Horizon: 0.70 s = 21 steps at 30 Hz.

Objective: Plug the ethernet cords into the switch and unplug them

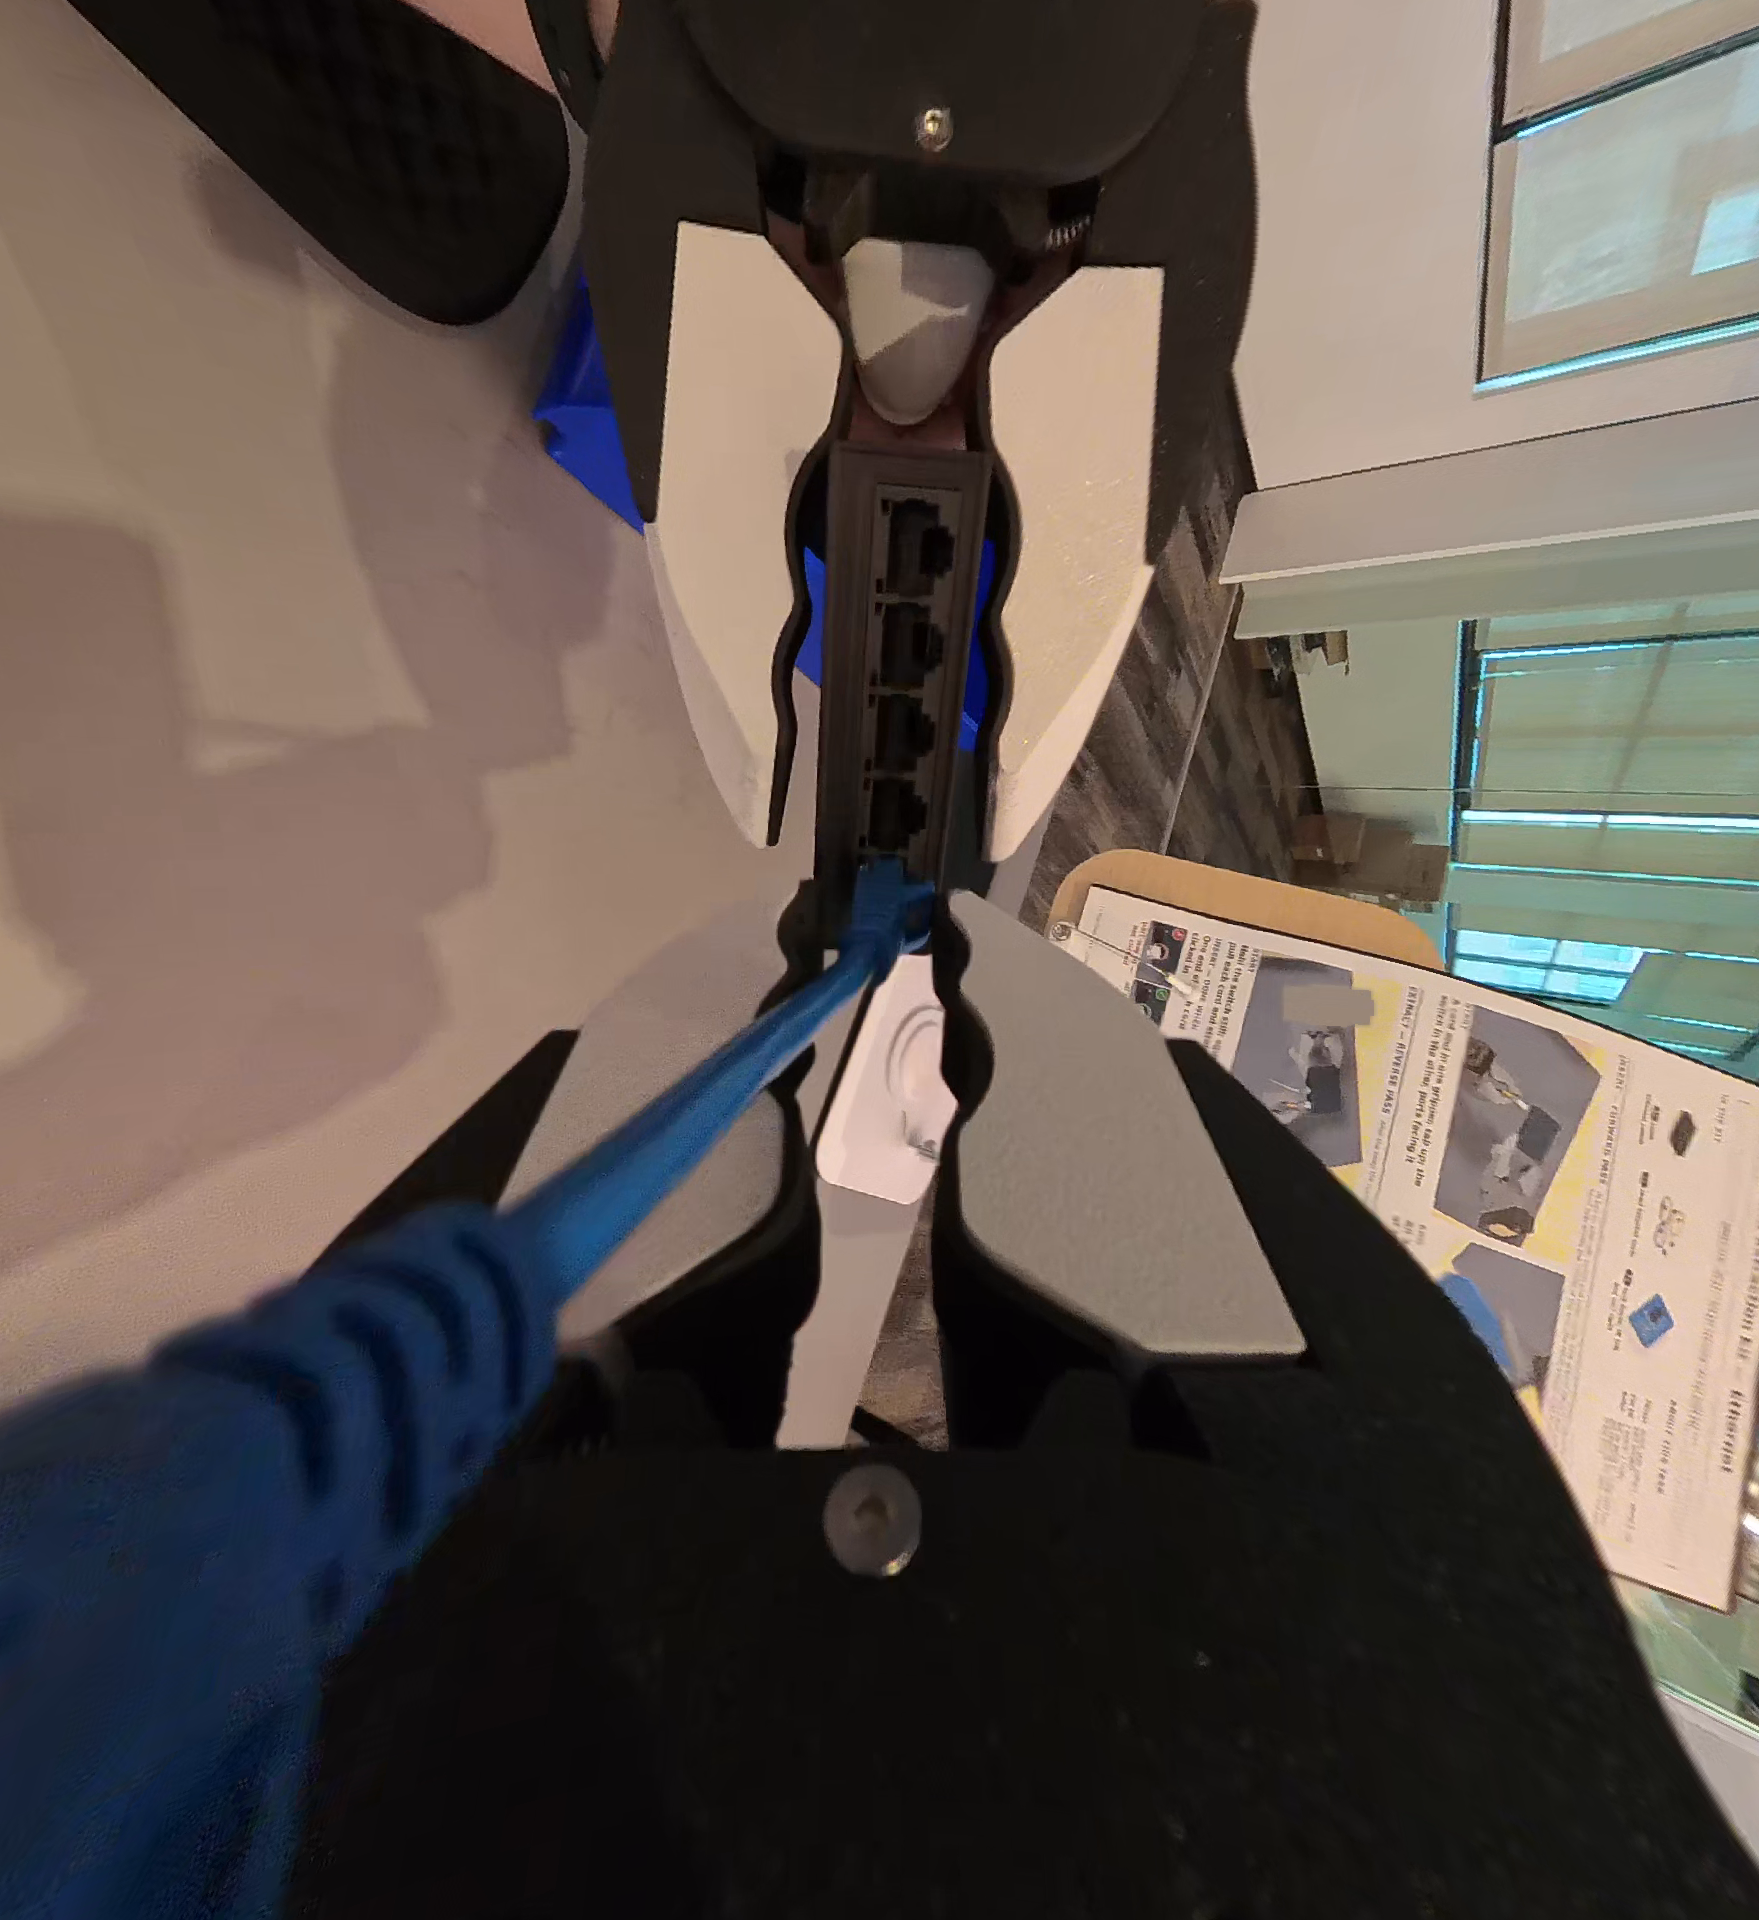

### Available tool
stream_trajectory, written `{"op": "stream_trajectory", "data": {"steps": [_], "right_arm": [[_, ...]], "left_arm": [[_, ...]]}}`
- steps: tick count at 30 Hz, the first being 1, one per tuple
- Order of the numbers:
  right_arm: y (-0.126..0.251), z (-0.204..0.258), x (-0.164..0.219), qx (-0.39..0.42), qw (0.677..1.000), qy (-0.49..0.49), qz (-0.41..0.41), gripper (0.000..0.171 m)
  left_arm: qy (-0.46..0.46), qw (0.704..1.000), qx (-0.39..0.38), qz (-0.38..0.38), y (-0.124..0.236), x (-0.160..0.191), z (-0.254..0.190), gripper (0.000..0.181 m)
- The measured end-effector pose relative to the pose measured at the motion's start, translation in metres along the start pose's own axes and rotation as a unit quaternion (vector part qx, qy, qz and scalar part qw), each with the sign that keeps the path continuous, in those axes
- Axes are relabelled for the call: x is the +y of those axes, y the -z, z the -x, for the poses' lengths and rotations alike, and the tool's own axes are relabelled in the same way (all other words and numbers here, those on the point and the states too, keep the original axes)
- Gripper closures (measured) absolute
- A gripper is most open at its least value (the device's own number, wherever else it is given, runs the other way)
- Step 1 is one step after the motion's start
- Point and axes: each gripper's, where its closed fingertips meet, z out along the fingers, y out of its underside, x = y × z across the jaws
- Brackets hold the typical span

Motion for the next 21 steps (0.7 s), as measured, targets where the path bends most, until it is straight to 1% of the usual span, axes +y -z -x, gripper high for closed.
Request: {"op": "stream_trajectory", "data": {"steps": [5,11,14,17,21], "right_arm": [[0.0011,-0.003,-0.0007,0.012,1.0,0.001,-0.001,0.158],[0.0019,-0.0026,0.001,0.023,0.999,0.021,0.024,0.159],[0.0033,-0.0041,0.0005,0.03,0.999,0.021,0.031,0.159],[0.0044,-0.0029,-0.0012,0.029,0.999,0.02,0.03,0.159],[0.0063,-0.0007,-0.0027,0.027,0.999,0.027,0.03,0.158]], "left_arm": [[-0.002,1.0,0.001,0.003,-0.001,0.0032,-0.0002,0.142],[-0.008,1.0,-0.002,0.016,-0.0033,0.0085,0.0001,0.142],[-0.009,1.0,-0.012,0.004,-0.004,0.0071,0.0022,0.142],[-0.002,1.0,-0.003,-0.017,-0.0031,0.0037,0.0004,0.142],[-0.008,1.0,0.001,-0.024,-0.002,-0.0002,-0.0028,0.143]]}}
